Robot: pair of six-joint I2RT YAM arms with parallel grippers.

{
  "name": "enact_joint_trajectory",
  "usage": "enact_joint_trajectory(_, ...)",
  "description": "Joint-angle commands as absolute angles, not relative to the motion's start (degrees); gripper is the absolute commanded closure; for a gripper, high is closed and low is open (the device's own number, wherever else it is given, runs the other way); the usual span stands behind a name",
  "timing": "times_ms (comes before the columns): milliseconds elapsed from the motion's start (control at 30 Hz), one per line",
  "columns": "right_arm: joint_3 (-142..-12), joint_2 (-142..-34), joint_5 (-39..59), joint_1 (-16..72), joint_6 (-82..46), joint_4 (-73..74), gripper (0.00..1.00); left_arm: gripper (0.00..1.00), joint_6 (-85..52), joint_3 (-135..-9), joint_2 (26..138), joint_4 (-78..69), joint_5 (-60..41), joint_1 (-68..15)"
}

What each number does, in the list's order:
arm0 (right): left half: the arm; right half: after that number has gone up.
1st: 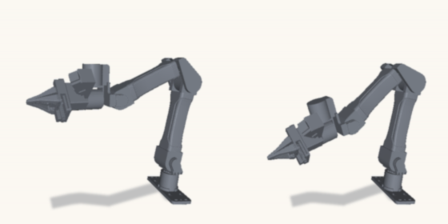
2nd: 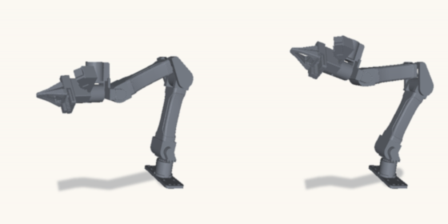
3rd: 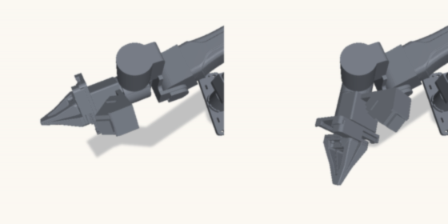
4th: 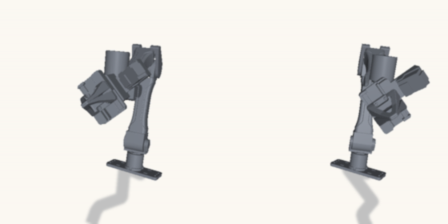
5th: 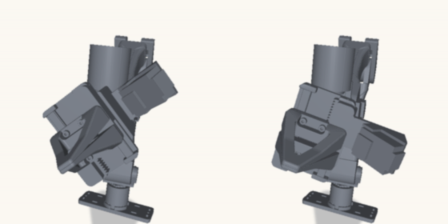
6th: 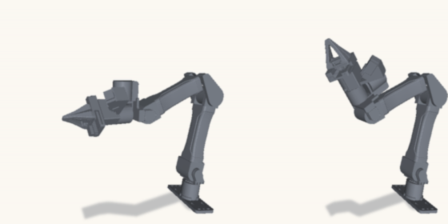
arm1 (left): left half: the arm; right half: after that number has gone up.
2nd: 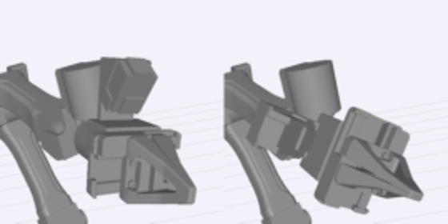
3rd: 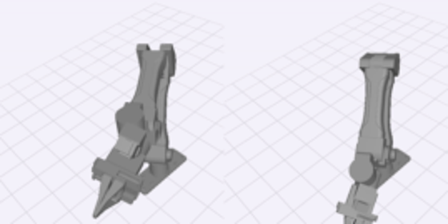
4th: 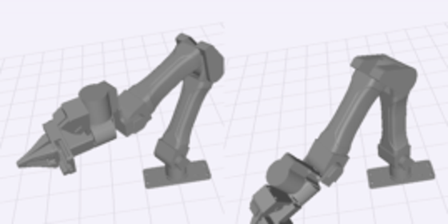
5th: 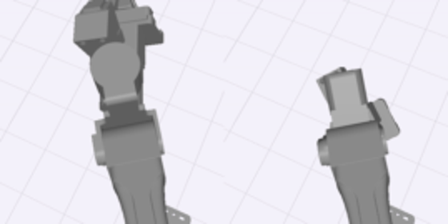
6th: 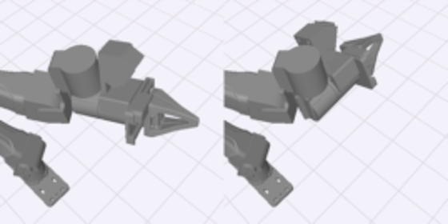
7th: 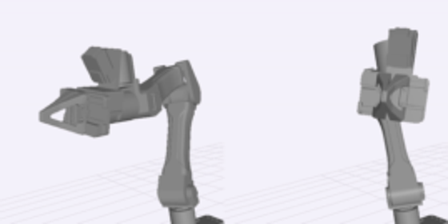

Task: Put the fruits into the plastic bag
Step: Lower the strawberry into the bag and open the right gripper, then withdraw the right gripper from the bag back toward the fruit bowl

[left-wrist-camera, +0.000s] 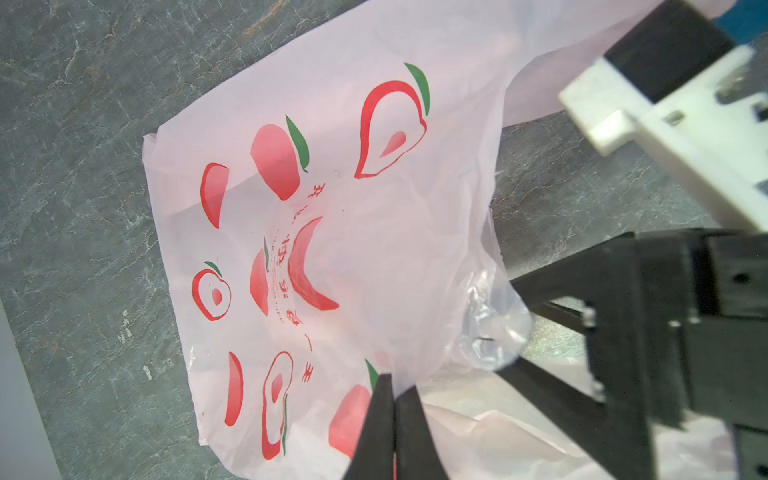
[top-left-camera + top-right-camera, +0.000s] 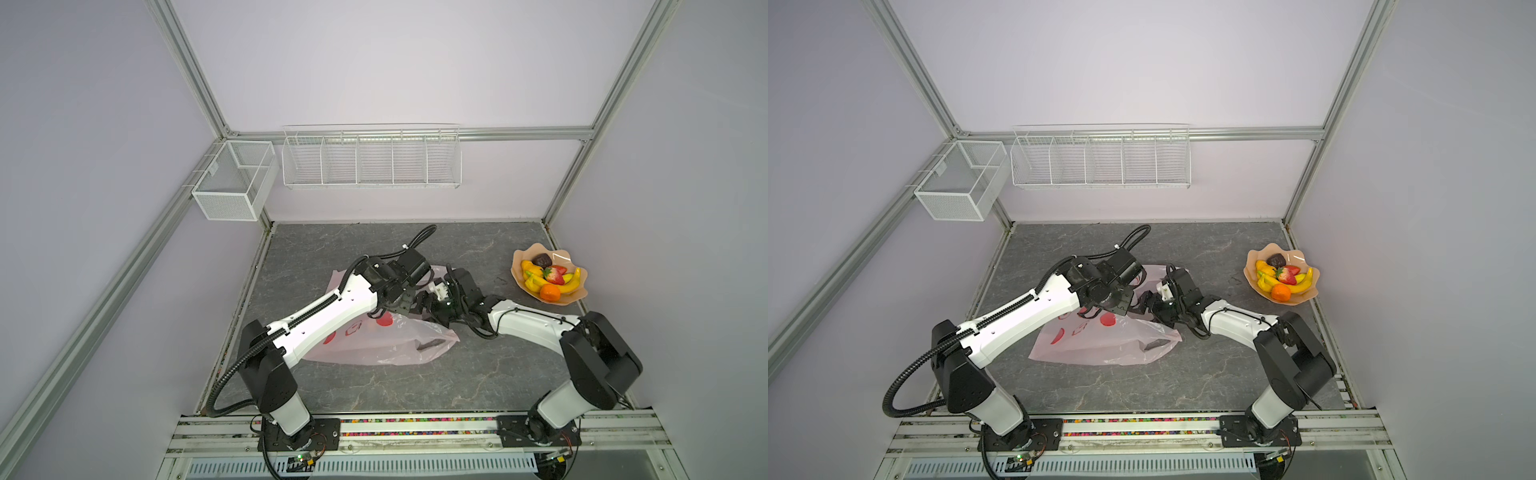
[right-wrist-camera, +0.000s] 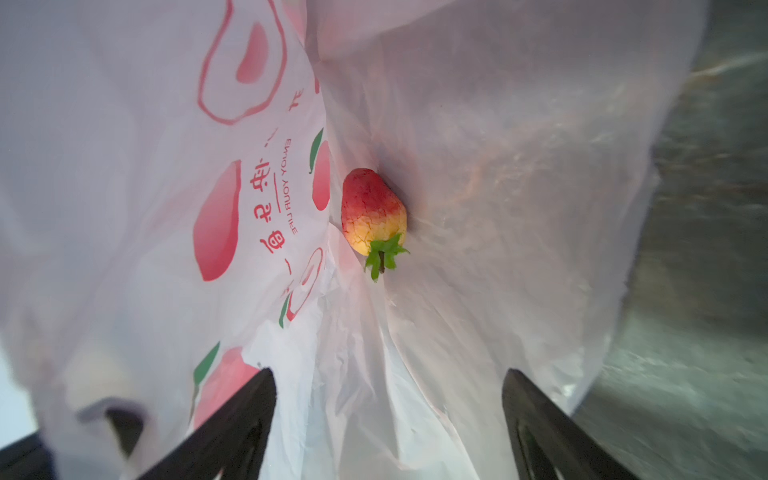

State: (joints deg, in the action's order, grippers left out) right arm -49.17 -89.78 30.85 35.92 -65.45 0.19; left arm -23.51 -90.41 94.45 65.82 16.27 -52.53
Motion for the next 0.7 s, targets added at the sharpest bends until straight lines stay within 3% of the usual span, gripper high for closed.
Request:
enact_joint_trajectory(0,-47.5,-86.6,29.4,34.0,-62.3,-6.3,0.12,1.0,-24.4,-89.7,93.1,65.6,17.1,-52.3)
enact_joint_trajectory(667,-49.7,-70.3,22.8,17.9,-45.5,-34.0,0.08,1.0,-24.4,-89.6,94.0,64.6,16.4,-52.4)
